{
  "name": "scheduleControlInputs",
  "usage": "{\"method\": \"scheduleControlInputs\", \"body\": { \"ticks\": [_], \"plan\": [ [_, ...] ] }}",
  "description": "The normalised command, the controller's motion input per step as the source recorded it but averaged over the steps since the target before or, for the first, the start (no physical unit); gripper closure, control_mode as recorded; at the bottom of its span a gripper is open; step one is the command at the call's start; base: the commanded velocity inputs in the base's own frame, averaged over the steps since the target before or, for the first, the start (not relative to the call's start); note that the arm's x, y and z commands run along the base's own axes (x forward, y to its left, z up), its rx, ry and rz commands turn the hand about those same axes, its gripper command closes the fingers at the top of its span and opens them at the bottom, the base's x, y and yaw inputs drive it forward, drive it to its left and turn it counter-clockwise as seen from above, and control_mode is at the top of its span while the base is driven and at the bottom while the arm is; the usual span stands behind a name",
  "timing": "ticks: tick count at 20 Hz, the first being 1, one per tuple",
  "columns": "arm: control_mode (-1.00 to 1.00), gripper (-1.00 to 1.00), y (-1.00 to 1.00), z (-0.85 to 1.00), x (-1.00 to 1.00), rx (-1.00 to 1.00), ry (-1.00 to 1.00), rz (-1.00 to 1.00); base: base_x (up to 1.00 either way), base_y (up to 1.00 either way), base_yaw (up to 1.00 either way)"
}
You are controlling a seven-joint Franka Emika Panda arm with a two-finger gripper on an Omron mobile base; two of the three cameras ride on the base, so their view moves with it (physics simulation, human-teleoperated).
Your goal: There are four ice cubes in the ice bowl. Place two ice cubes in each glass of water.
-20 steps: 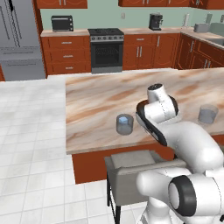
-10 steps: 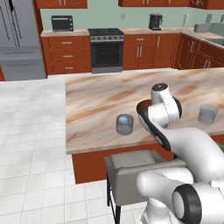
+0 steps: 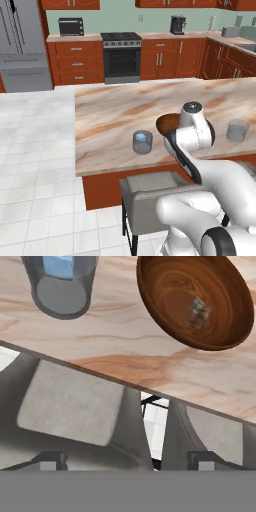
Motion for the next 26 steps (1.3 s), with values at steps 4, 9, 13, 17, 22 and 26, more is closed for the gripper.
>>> {"method": "scheduleControlInputs", "body": {
  "ticks": [4, 9, 13, 17, 22, 26],
  "plan": [
    [-1.0, -1.0, -0.03, 0.0, 0.09, 0.02, -0.13, 0.13, 0.0, 0.0, 0.0],
    [-1.0, -1.0, -0.03, 0.0, 0.14, 0.0, -0.13, 0.04, 0.0, 0.0, 0.0],
    [-1.0, -1.0, 0.0, 0.0, 0.19, -0.01, -0.02, 0.0, 0.0, 0.0, 0.0],
    [-1.0, -1.0, 0.0, 0.0, 0.46, -0.04, 0.0, 0.0, 0.0, 0.0, 0.0],
    [-1.0, -1.0, 0.0, 0.0, 0.57, -0.02, 0.0, 0.0, 0.0, 0.0, 0.0],
    [-1.0, -1.0, 0.0, -0.03, 0.58, -0.03, 0.01, 0.0, 0.0, 0.0, 0.0]
  ]
}}
